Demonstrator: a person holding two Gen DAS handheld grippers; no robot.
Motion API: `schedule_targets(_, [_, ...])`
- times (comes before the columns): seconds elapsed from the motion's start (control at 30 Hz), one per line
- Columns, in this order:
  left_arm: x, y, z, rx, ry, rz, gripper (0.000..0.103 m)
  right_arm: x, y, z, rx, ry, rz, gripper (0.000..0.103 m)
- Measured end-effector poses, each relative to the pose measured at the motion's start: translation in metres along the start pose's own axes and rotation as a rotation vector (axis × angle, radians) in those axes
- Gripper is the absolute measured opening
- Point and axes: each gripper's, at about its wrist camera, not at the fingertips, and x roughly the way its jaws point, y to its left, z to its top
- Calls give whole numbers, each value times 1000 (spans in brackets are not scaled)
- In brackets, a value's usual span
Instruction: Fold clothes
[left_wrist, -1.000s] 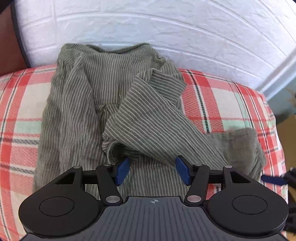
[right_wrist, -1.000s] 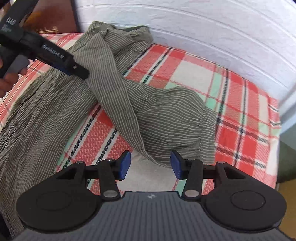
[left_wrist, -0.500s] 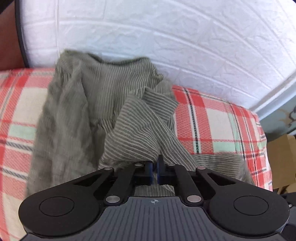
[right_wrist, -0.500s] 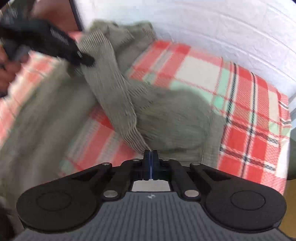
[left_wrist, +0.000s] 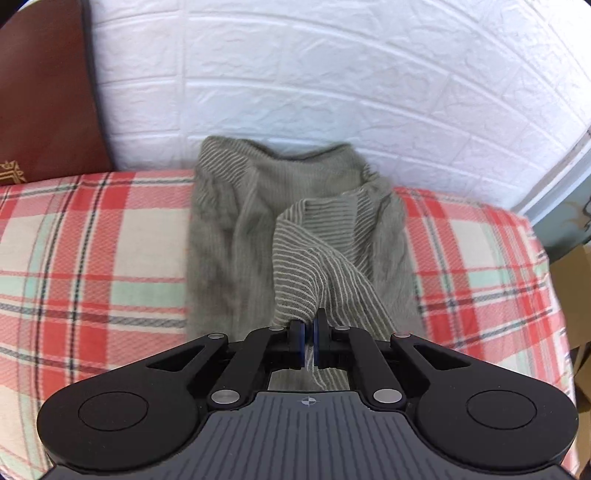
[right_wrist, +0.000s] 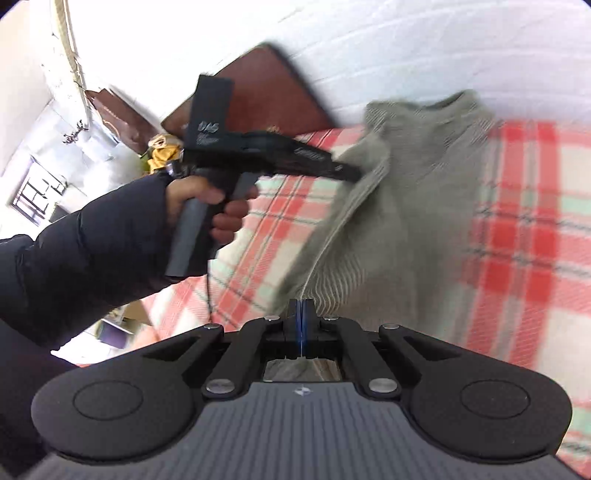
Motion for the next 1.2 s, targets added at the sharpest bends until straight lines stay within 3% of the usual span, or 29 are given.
schedule_targets(0.1, [9,12,-5,7,26,18,3,26,2,-1,51,7,18,1])
schedule_targets(0.13, [13,17,-5,0,43,8,23,33,5,-2,64,9,22,1])
schedule_targets(0.27, [18,32,-6,-31,100,-32,37,51,19,-8,49,29,-16,1])
schedule_targets(0.33, [15,36,-6,-20,104,-29,67,61,18,-12,57,42,-48,3])
schedule_targets(0.37, [12,38,-7,-15,106,-24,69,65,17,-13,62,47,-57,3])
schedule_targets(0.57, [-10,48,-10,33,102,11,69,81,16,-18,89,71,-70,3])
schedule_targets(0.87, [-29,-5,-19,318,64,54,70,100,29,-22,70,114,-44,3])
schedule_targets(1.1, [-26,-2,-27,361,108,64,68,112,42,-27,63,123,6,3])
schedule_targets(1.13, [-23,1,-28,353,121,64,62,114,43,-28,64,125,8,3])
schedule_targets(1.17, [-20,6,-28,340,139,61,44,116,43,-28,65,127,9,3])
schedule_targets(1.2, [-15,11,-28,324,158,61,13,117,44,-29,65,129,8,3])
